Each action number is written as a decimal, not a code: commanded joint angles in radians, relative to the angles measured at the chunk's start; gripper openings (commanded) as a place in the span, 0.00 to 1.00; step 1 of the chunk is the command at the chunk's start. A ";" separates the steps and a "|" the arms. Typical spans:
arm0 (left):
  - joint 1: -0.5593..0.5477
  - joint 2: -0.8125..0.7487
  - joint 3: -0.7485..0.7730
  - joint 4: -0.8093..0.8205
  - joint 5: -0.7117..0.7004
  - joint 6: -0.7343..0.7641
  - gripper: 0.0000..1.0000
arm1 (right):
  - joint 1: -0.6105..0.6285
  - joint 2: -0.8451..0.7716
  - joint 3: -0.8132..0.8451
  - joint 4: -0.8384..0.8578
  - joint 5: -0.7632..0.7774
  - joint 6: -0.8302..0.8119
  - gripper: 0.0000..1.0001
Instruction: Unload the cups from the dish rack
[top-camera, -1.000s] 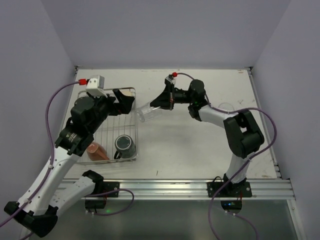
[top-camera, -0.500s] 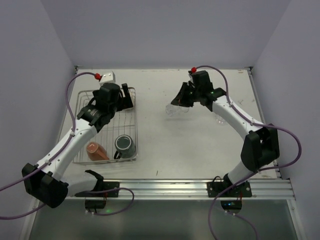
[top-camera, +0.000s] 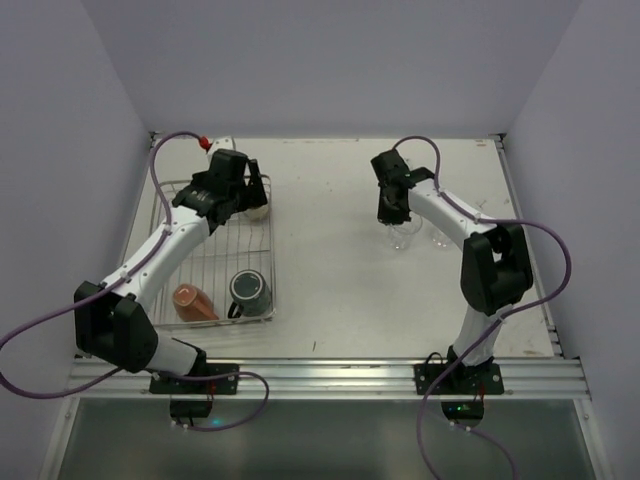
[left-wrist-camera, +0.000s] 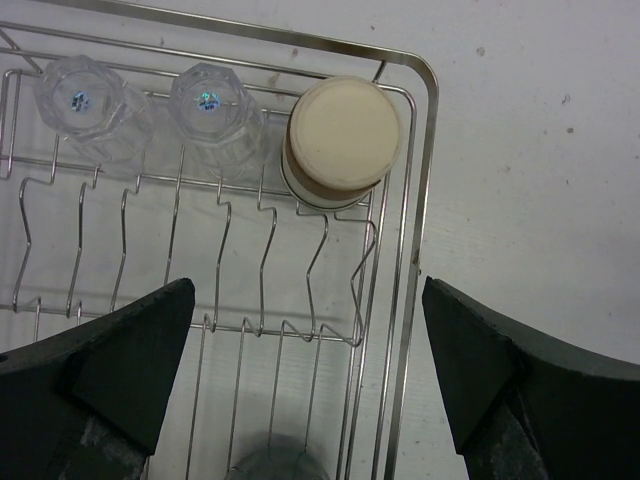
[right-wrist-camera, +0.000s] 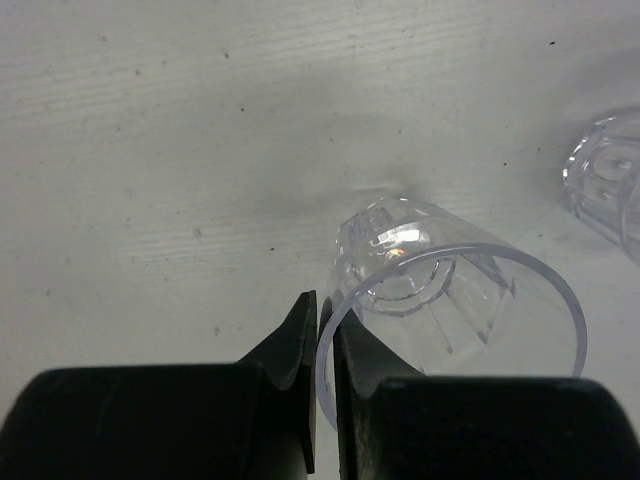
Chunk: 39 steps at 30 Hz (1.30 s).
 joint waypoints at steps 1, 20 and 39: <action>0.025 0.031 0.067 0.015 0.047 0.018 1.00 | -0.019 0.027 0.077 -0.014 0.088 -0.035 0.00; 0.074 0.247 0.199 -0.034 0.075 0.071 1.00 | -0.027 0.121 0.101 0.006 0.066 -0.043 0.19; 0.111 0.411 0.300 -0.012 0.145 0.097 1.00 | -0.026 -0.033 0.055 0.018 0.046 -0.052 0.54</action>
